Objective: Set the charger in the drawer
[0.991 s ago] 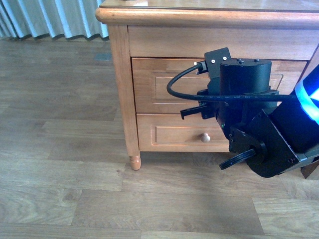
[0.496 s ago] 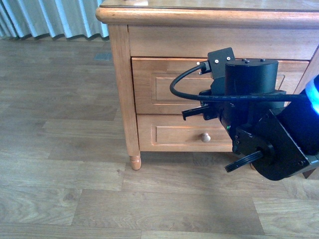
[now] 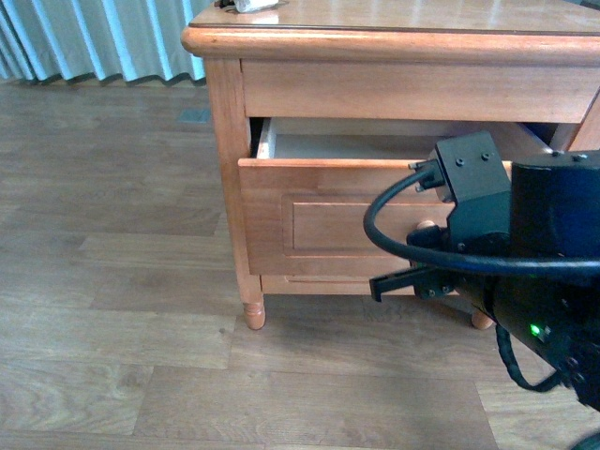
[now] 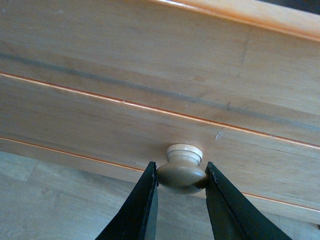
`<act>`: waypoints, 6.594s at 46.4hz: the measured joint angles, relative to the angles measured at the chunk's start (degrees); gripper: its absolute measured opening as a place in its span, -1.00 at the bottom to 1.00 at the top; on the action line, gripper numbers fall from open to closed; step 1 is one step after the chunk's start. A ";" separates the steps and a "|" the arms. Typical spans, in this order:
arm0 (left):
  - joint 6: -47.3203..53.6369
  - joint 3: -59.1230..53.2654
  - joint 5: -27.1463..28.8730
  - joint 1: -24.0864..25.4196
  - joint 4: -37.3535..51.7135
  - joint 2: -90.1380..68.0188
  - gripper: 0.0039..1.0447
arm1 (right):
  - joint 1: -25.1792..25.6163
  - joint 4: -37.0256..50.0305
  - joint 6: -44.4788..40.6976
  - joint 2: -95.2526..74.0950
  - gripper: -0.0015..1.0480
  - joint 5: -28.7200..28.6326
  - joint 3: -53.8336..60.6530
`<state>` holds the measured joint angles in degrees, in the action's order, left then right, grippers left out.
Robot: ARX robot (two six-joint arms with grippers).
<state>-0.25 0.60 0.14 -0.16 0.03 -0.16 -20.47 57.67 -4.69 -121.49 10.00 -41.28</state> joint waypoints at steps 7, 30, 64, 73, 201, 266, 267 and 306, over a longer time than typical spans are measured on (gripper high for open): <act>0.00 0.00 0.00 0.00 0.00 0.00 0.89 | 0.94 1.46 0.28 4.11 -0.57 -3.45 6.91; 0.00 0.00 0.00 0.00 0.00 0.00 0.89 | 6.19 -3.80 3.26 21.40 0.56 -10.80 18.21; 0.00 0.00 0.00 0.00 0.00 0.00 0.89 | 33.16 -38.95 5.05 73.11 0.84 -30.64 24.00; 0.00 0.00 0.00 0.00 0.00 0.00 0.89 | 42.49 -41.40 4.92 80.11 0.84 -37.59 26.82; -7.98 42.49 -5.92 -4.79 28.70 -81.18 0.89 | 48.26 -40.24 4.52 82.93 0.84 -42.01 29.35; -4.50 108.65 -13.66 -12.02 7.72 -130.84 0.19 | 48.26 -40.24 4.52 82.93 0.84 -42.01 29.35; -4.52 108.72 -13.75 -12.02 7.69 -130.90 0.13 | 48.26 -40.24 4.52 82.93 0.84 -42.01 29.35; -5.62 92.39 -16.31 -16.85 16.83 -118.71 -0.34 | 48.26 -40.24 4.52 82.93 0.84 -42.01 29.35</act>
<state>-5.87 92.99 -16.16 -17.02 16.86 -118.87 27.79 17.43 -0.16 -38.57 -32.01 -11.92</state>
